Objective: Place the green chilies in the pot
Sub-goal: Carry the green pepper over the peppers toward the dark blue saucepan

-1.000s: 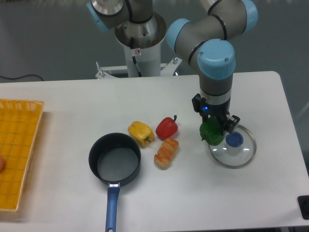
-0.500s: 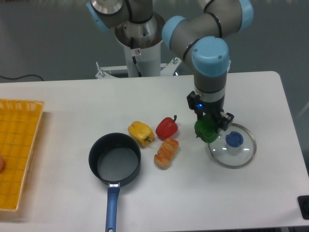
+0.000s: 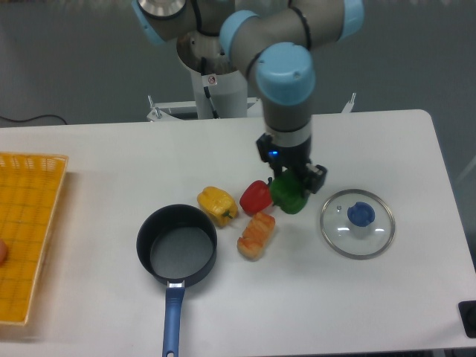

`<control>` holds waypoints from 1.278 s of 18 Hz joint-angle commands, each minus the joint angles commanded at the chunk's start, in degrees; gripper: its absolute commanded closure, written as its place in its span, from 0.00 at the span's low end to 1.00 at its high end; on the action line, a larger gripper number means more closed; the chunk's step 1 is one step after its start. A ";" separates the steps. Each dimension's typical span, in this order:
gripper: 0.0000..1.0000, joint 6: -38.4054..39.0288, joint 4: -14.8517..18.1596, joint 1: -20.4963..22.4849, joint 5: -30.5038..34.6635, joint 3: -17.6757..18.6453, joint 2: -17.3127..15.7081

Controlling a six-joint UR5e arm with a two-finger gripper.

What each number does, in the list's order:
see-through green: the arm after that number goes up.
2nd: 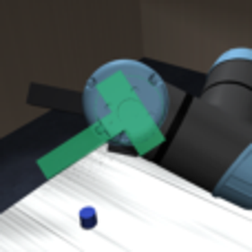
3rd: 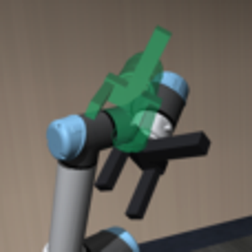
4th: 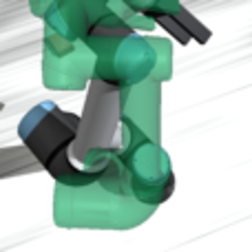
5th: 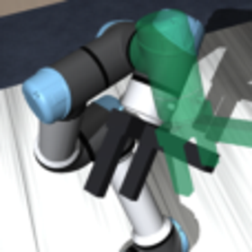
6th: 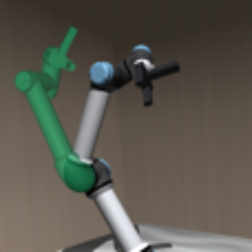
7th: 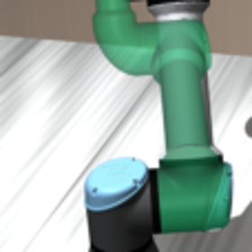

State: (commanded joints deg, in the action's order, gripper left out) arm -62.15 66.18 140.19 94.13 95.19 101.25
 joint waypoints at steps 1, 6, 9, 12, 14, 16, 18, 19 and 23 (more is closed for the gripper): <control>0.59 0.97 0.00 -0.88 0.09 0.09 0.00; 0.59 6.24 -0.26 -5.45 0.53 0.09 0.26; 0.59 8.79 -0.70 -7.47 0.62 -0.17 0.79; 0.59 9.59 -0.62 -8.44 0.62 -0.35 1.32; 0.59 10.38 -0.70 -9.06 0.62 -0.35 1.32; 0.59 10.38 -0.70 -9.06 0.53 -0.61 1.32; 0.59 10.47 -0.70 -9.15 0.62 -0.62 1.49; 0.59 10.73 -0.70 -9.15 0.62 -0.88 1.84; 0.59 11.79 -0.70 -9.15 0.62 -2.11 2.72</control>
State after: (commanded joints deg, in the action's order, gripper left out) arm -50.36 65.48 131.04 94.75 93.08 103.97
